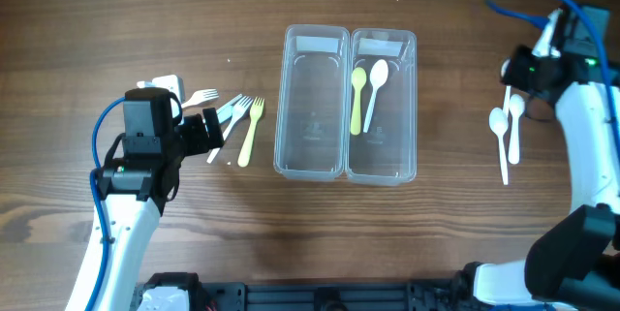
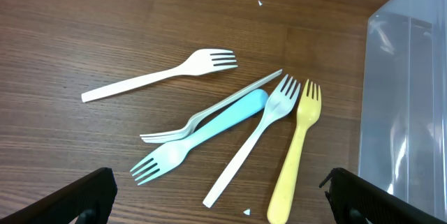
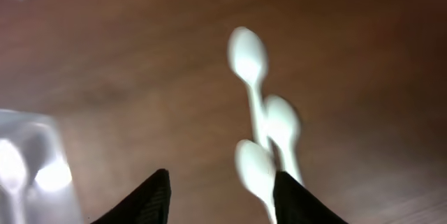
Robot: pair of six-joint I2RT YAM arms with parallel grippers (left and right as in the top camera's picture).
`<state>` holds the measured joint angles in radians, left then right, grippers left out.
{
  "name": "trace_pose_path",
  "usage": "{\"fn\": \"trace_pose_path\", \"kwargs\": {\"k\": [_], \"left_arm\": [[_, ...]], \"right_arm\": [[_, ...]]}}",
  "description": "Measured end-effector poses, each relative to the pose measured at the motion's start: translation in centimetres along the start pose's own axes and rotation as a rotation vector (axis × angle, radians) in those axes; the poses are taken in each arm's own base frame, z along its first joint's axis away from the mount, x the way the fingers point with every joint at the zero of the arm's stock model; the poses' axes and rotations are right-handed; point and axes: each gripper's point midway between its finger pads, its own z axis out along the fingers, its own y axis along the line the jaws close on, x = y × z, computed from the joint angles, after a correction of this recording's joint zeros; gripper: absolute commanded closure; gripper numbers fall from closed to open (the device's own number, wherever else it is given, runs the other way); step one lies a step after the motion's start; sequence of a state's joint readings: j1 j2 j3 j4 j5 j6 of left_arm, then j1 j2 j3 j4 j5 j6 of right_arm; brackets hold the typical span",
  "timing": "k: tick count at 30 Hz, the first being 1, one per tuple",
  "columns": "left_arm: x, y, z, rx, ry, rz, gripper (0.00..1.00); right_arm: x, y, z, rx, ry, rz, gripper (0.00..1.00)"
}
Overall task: Pack container
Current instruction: 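Move the right gripper back and grasp another white spoon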
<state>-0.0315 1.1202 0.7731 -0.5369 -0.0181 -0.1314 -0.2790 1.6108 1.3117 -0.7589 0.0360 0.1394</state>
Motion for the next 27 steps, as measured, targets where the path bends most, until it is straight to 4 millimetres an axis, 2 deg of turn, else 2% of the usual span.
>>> {"fn": "trace_pose_path", "kwargs": {"k": [2,4,11,13,18,23,24,27], "left_arm": [[0.0,0.0,0.0,0.000,0.000,0.000,0.00],[0.0,0.0,0.0,0.000,0.000,0.000,0.00],[0.0,0.0,0.0,0.000,0.001,0.000,0.00],[0.0,0.0,0.0,-0.001,0.001,0.000,0.00],[0.0,0.0,0.0,-0.001,0.001,0.000,0.00],[0.0,0.0,0.0,0.000,0.001,0.000,0.00],[0.0,0.0,0.0,-0.001,0.001,0.000,0.00],[0.0,0.0,0.0,0.000,0.001,0.000,0.00]], "right_arm": [[0.6,-1.4,0.4,0.022,0.033,0.013,0.49],[1.6,-1.9,0.8,0.032,0.078,0.015,0.52],[6.2,-2.6,3.8,0.067,0.299,-0.005,0.53],[7.4,-3.4,4.9,0.116,0.353,-0.021,0.62],[9.0,-4.0,5.8,0.141,0.431,-0.051,0.62],[10.4,-4.2,7.0,0.148,0.439,-0.056,0.57],[11.5,-4.3,7.5,0.150,0.455,-0.057,0.57],[12.2,-4.4,8.1,0.149,0.453,-0.057,0.57]]}}
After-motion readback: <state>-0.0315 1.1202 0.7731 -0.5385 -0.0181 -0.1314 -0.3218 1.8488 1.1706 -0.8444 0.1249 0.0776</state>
